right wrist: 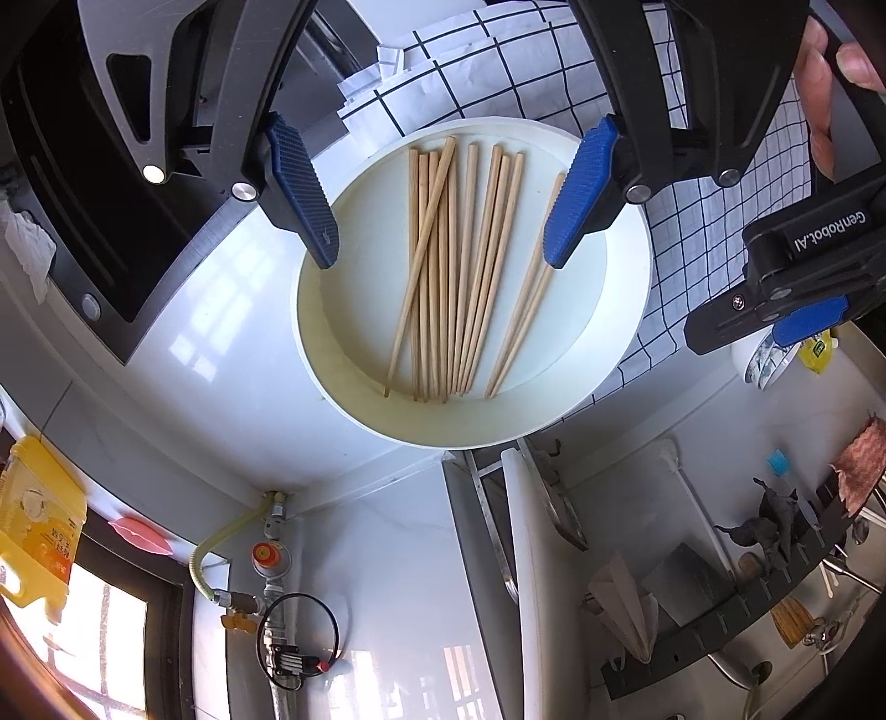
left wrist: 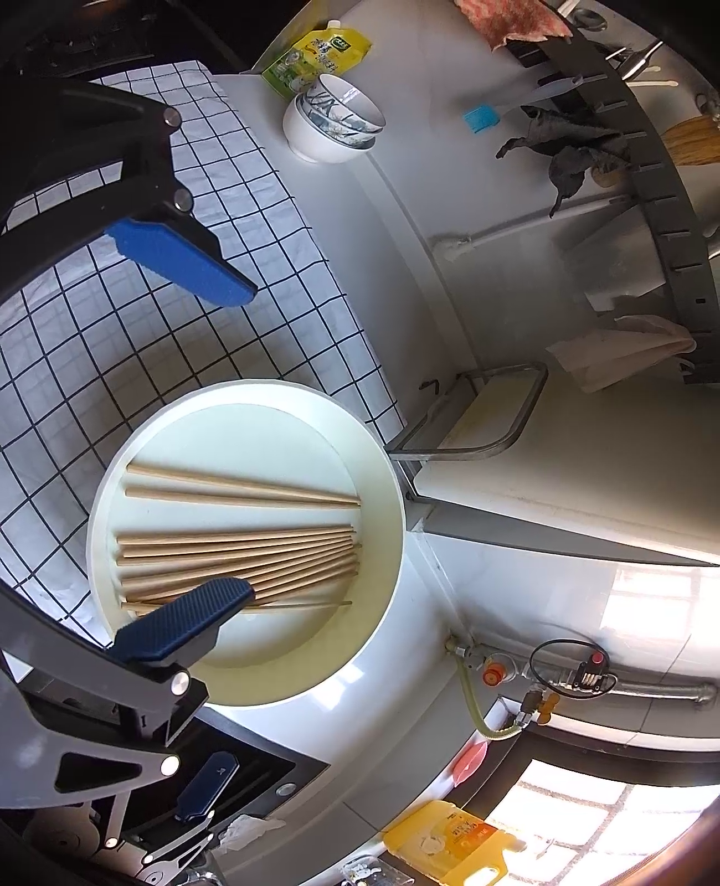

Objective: Organize utensils

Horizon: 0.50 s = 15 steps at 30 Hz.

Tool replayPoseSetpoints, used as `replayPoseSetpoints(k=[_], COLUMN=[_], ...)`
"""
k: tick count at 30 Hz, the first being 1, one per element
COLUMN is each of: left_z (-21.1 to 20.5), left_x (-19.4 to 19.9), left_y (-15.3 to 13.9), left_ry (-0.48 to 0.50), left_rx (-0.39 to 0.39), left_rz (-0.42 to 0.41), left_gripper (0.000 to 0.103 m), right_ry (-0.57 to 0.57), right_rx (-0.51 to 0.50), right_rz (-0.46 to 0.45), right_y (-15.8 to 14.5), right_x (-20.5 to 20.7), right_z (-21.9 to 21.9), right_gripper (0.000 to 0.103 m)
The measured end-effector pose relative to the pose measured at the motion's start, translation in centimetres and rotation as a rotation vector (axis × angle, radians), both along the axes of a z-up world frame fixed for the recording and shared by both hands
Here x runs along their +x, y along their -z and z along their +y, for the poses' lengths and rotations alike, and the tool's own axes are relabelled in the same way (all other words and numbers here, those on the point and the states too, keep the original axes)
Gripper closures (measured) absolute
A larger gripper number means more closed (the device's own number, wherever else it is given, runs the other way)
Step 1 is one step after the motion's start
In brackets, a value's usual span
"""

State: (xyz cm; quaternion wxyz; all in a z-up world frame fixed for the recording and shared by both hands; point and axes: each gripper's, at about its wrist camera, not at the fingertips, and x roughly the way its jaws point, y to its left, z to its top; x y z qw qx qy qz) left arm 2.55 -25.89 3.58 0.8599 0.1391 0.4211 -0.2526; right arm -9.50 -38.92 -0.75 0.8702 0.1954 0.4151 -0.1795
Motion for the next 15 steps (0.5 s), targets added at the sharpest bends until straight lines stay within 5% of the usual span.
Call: replayPoseSetpoints(k=[15], left_z=[0.17], left_x=[-0.33], left_y=[-0.21], left_ry=[-0.005], left_rx=[0.017], left_rz=[0.002], left_gripper=[0.006], right_ry=[-0.02], right_rx=[-0.015], right_rz=[0.002], right_y=[-0.28], right_x=[-0.02], right_z=[0.73], right_gripper=[0.03])
